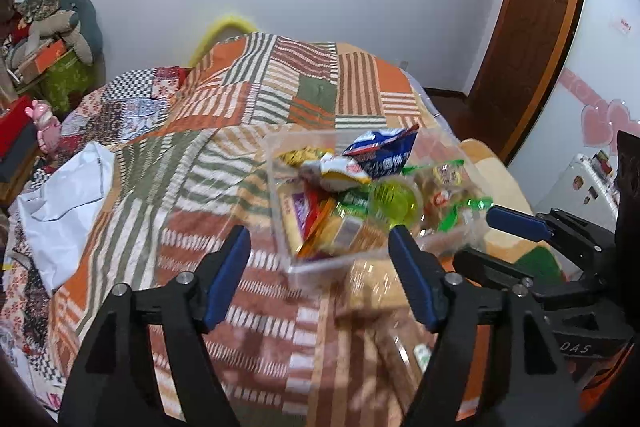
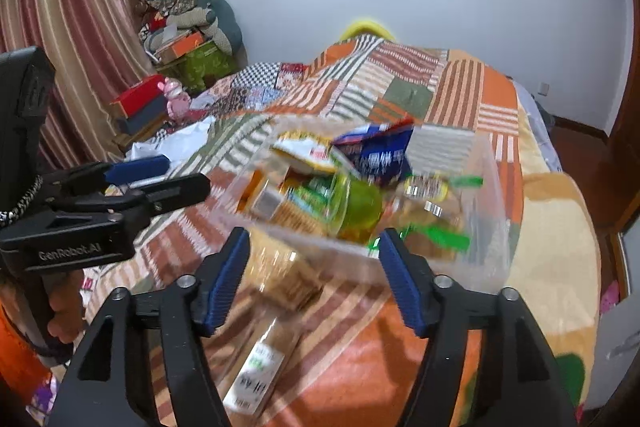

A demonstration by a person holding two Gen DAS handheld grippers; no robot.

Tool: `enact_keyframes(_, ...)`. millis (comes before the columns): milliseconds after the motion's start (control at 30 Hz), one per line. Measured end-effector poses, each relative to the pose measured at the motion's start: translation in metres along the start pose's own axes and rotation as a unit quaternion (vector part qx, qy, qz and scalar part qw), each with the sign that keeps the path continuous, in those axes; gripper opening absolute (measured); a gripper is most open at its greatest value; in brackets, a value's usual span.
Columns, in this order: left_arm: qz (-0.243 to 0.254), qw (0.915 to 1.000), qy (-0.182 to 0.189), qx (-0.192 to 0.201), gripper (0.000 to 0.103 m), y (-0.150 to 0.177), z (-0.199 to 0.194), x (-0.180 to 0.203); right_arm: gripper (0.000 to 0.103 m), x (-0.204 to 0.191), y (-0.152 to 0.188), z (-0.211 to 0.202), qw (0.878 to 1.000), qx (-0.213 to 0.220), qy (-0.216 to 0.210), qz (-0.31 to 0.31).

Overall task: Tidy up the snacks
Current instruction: 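Grasp square cracker pack with left gripper while right grasps cracker roll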

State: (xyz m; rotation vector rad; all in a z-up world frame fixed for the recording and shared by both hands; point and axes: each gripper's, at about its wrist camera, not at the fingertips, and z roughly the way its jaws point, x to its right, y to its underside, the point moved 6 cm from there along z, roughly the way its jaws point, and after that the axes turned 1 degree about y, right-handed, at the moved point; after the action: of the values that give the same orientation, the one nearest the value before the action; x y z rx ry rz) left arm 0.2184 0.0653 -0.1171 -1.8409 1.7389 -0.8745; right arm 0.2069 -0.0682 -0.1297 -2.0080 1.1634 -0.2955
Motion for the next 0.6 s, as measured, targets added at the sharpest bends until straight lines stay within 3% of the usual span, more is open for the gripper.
enact_keyframes(200,0.002,0.9997,-0.019,-0.013,0.086,0.027,-0.012,-0.005,0.070,-0.014,0.032,0.011,0.999,-0.036,-0.003,-0.005)
enact_keyframes(533,-0.013,0.9983,-0.019,-0.053,0.088,0.063,-0.007,-0.008,0.070,-0.029,0.082,0.049,0.993,-0.115,-0.026,-0.003)
enact_keyframes(600,-0.012,0.9980,-0.017,-0.059,0.088,0.068,-0.003,-0.006,0.066,-0.031,0.087,0.051,0.992,-0.121,-0.034,-0.004)
